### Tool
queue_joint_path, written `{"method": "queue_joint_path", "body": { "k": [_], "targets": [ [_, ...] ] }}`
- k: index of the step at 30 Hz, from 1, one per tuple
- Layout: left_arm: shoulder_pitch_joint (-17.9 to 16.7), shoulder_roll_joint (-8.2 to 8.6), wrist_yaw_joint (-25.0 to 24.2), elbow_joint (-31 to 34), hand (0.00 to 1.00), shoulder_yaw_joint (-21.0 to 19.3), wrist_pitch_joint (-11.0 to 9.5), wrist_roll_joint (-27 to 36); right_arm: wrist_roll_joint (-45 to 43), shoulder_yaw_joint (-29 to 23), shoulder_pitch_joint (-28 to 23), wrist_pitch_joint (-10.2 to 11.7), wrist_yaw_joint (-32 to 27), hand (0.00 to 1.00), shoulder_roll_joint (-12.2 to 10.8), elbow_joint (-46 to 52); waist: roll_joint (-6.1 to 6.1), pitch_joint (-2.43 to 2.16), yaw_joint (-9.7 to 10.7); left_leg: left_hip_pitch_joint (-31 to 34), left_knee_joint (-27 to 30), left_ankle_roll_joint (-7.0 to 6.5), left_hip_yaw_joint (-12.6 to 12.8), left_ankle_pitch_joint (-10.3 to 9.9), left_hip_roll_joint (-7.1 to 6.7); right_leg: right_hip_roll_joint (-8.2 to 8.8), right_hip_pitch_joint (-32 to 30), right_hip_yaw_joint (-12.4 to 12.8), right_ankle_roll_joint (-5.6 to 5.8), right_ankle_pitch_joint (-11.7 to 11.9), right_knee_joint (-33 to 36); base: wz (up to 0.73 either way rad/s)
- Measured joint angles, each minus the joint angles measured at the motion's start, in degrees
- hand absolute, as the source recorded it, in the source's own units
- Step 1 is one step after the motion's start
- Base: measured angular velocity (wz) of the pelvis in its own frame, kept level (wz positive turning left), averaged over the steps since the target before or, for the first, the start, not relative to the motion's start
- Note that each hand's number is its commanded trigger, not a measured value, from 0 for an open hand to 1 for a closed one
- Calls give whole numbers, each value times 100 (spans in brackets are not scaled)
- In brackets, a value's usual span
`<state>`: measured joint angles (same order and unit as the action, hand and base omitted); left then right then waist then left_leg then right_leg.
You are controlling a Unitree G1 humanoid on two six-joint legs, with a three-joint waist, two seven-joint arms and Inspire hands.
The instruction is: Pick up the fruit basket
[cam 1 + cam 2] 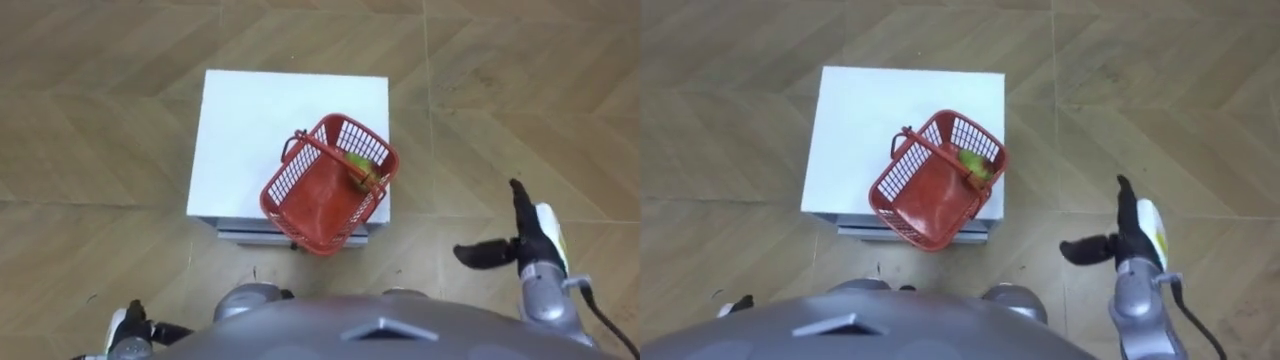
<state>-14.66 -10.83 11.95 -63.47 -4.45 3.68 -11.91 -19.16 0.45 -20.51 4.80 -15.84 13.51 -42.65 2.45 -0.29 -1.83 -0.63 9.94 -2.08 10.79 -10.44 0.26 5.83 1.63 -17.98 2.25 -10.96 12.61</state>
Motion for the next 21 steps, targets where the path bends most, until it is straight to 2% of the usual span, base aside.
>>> {"method": "queue_joint_path", "body": {
  "k": [1,2,5,10,13,15,21],
  "targets": [
    [-8,9,32,-26,0,0,24,-56,-60,0,-9,-87,-45,0,-23,-321,-2,22,-1,-14,-21,3,-2,-2,-3,-4,50,8,7,-8,0,0],
    [-19,33,36,-63,0,-13,67,-203,-131,0,-4,-171,-58,0,-54,-574,39,19,-3,-16,-20,3,-2,-2,-3,-5,60,9,6,-8,0,0],
    [-49,140,14,-57,0,-125,238,-404,-181,-9,153,-374,-6,0,-195,-1275,49,18,-3,-29,3,3,-5,-1,1,-6,66,8,6,-7,-2,0],
    [-56,157,-124,-37,0,-143,357,-403,-126,4,411,-670,341,0,-382,-1948,62,21,5,-109,5,5,-23,-2,-5,-3,152,3,4,-12,-1,1],
    [-22,186,-180,-6,0,-187,440,-531,-115,4,599,-886,723,0,-447,-2229,72,24,17,-117,53,4,-99,-3,-15,0,248,-18,9,-16,3,12],
    [-3,244,-237,5,0,-225,534,-635,-89,9,693,-1110,1037,0,-447,-2292,59,30,6,-154,73,4,-156,-2,-21,6,312,-61,10,-22,2,13],
    [-26,366,-275,-69,0,-466,700,-791,62,58,844,-1429,1625,0,-465,-2468,76,31,-27,-266,111,33,-207,-18,-15,18,392,-88,-27,-130,29,3]
  ]
}}
